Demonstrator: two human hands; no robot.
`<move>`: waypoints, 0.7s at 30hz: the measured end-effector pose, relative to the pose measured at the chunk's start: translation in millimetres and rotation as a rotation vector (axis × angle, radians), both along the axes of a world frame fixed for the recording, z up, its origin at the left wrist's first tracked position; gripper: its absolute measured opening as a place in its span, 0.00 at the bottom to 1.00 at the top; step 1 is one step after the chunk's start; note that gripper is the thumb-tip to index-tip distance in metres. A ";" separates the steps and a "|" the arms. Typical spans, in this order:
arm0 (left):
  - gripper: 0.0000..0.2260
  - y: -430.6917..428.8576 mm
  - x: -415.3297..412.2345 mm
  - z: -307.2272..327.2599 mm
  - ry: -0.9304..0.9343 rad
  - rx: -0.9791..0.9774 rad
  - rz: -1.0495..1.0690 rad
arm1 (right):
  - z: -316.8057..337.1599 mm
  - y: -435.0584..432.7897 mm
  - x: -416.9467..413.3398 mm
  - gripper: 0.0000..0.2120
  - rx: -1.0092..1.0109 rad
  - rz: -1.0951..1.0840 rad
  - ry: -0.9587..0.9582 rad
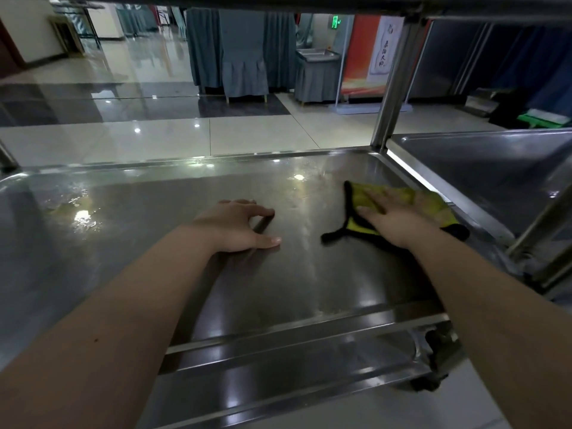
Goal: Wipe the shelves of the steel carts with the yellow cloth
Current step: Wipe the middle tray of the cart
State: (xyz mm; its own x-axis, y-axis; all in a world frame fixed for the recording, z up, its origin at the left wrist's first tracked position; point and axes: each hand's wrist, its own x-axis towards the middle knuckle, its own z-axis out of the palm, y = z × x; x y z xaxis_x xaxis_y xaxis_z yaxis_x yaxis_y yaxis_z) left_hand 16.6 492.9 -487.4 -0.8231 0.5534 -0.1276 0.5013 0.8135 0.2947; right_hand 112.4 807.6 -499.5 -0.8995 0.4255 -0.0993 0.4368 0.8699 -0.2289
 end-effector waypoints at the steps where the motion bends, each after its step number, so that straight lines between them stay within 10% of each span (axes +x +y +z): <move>1: 0.44 2.0 1.5 -0.3 0.005 0.004 -0.001 | -1.1 8.1 -0.2 0.36 0.001 -0.060 -0.001; 5: 0.44 4.6 5.6 0.1 0.013 0.020 0.001 | 2.9 -30.3 -17.1 0.35 0.053 -0.128 -0.042; 12: 0.59 -5.2 8.8 4.5 0.006 0.058 0.059 | 2.4 -116.2 -34.3 0.31 0.146 0.387 -0.030; 21: 0.56 5.8 13.3 6.1 0.074 -0.049 0.037 | 6.2 30.5 -17.1 0.38 0.069 -0.164 -0.054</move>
